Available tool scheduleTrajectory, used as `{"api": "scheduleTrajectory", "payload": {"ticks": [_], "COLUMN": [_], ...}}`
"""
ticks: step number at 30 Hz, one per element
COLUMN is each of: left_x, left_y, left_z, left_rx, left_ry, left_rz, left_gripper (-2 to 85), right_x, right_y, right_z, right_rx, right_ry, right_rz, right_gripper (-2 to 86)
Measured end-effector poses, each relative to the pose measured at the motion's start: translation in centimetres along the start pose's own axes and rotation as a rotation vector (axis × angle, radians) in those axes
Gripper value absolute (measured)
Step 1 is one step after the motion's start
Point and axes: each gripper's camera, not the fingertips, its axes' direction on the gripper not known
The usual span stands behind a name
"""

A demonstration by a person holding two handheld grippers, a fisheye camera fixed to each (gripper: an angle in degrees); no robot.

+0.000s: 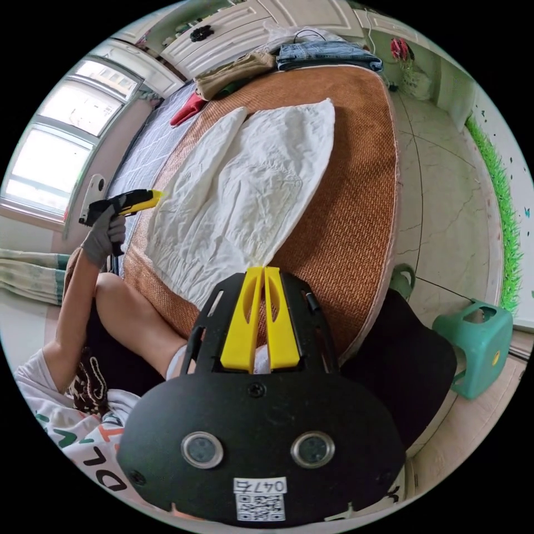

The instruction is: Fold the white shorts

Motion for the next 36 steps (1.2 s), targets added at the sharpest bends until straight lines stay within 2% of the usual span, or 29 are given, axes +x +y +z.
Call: {"api": "scheduleTrajectory", "payload": {"ticks": [2,3,5,8,10,13,16,19,26,29,31,33,36], "left_x": [1.1,2.3,4.1,9.1,14.8,18.9,18.6,18.7,18.2,18.7,18.6,18.4,18.1], "left_y": [-0.7,-1.0,-1.4,-1.6,-1.0,0.6,1.1,0.0,-2.5,-3.4,-4.0,-4.2,-4.7], "left_z": [2.2,2.2,2.0,1.2,1.5,5.9,10.3,11.3,9.9,9.8,10.4,11.0,11.5], "left_rx": [-0.009,0.015,0.058,0.033,-0.092,-0.390,-0.575,-0.620,-0.499,-0.460,-0.468,-0.479,-0.484], "left_ry": [-0.006,-0.048,-0.015,-0.167,-0.418,-0.623,-0.564,-0.501,-0.336,-0.355,-0.346,-0.340,-0.330], "left_rz": [-0.012,0.012,0.045,0.119,0.251,0.387,0.405,0.386,0.344,0.345,0.342,0.342,0.340], "left_gripper": [4.7,0.5,-0.4,-0.8,-0.9,-1.0,-1.0,-1.0,-1.0,-1.0,-1.0,-1.0,-1.0], "right_x": [0.4,0.5,0.5,0.2,-0.3,-0.9,-1.2,-0.7,1.1,1.4,2.2,2.6,3.1], "right_y": [0.3,0.4,0.4,0.4,0.2,-0.1,-0.2,0.0,1.7,1.8,0.1,-2.6,-9.2], "right_z": [0.1,0.3,0.8,1.6,2.1,3.0,4.0,4.5,5.0,5.0,2.9,1.7,3.1], "right_rx": [0.004,0.004,0.002,-0.005,-0.013,-0.029,-0.039,-0.040,-0.039,-0.069,0.041,0.128,0.123], "right_ry": [-0.012,-0.013,-0.008,0.003,0.001,-0.001,0.005,-0.009,-0.044,-0.067,0.031,0.039,0.076], "right_rz": [0.011,0.014,0.015,0.013,-0.002,-0.027,-0.041,-0.032,0.005,-0.020,0.005,-0.023,-0.098], "right_gripper": [-1.2,-1.2,-1.2,-1.2,-1.2,-1.2,-1.2,-1.2,0.0,6.1,8.6,8.1,7.3]}}
